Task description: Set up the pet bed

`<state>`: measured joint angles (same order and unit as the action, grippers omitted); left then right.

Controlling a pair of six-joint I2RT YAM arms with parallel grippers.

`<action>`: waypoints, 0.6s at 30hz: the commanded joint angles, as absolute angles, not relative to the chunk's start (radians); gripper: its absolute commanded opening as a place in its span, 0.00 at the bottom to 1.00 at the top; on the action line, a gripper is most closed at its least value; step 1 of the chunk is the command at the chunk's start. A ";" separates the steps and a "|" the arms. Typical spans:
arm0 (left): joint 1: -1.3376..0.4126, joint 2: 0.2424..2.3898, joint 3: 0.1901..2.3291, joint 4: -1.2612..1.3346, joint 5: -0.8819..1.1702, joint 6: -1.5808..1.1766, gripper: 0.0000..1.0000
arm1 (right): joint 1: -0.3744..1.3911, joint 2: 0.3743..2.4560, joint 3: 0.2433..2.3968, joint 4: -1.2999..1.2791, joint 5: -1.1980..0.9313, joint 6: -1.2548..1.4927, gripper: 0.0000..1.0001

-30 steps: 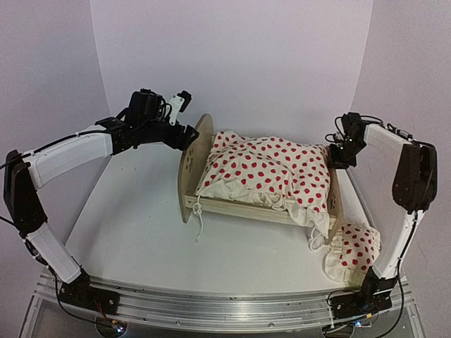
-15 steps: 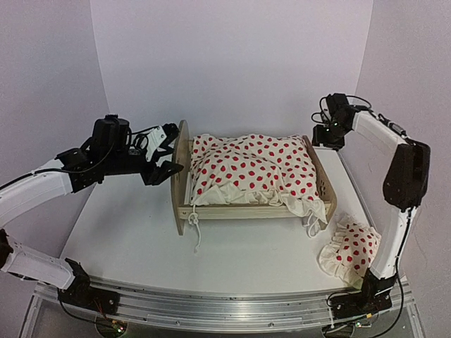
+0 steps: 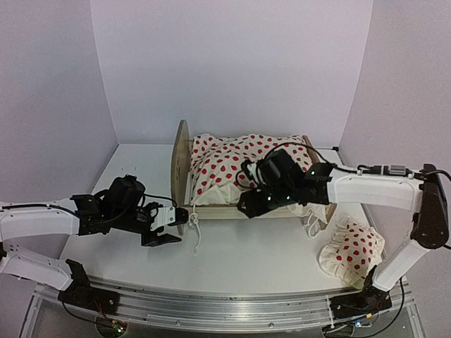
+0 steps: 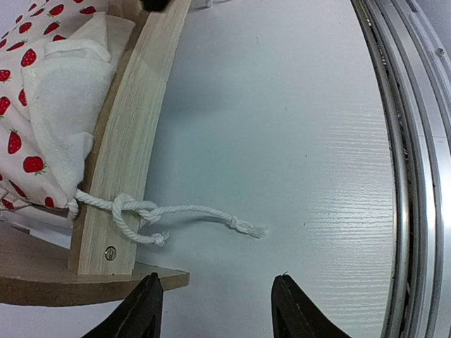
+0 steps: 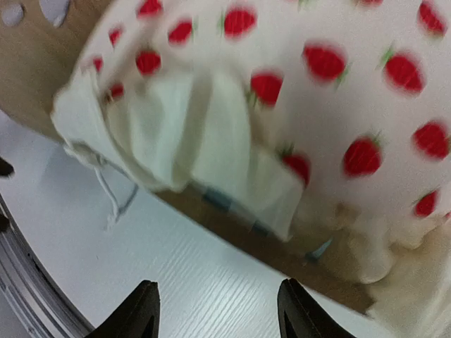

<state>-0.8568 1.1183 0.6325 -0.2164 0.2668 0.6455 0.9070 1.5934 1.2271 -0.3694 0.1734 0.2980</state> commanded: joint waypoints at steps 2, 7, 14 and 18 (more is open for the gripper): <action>-0.880 1.187 0.631 0.031 0.250 0.796 0.56 | 0.912 1.572 1.156 -0.270 0.135 0.460 0.57; -0.889 1.330 0.776 0.141 0.283 0.762 0.59 | 0.896 1.425 1.163 -0.501 0.333 0.499 0.58; -0.907 1.412 0.818 0.290 0.383 0.715 0.64 | 0.533 1.210 1.313 -1.278 0.574 0.837 0.67; -0.907 1.469 0.855 0.325 0.350 0.635 0.66 | 0.260 1.166 1.155 -1.343 0.448 0.778 0.80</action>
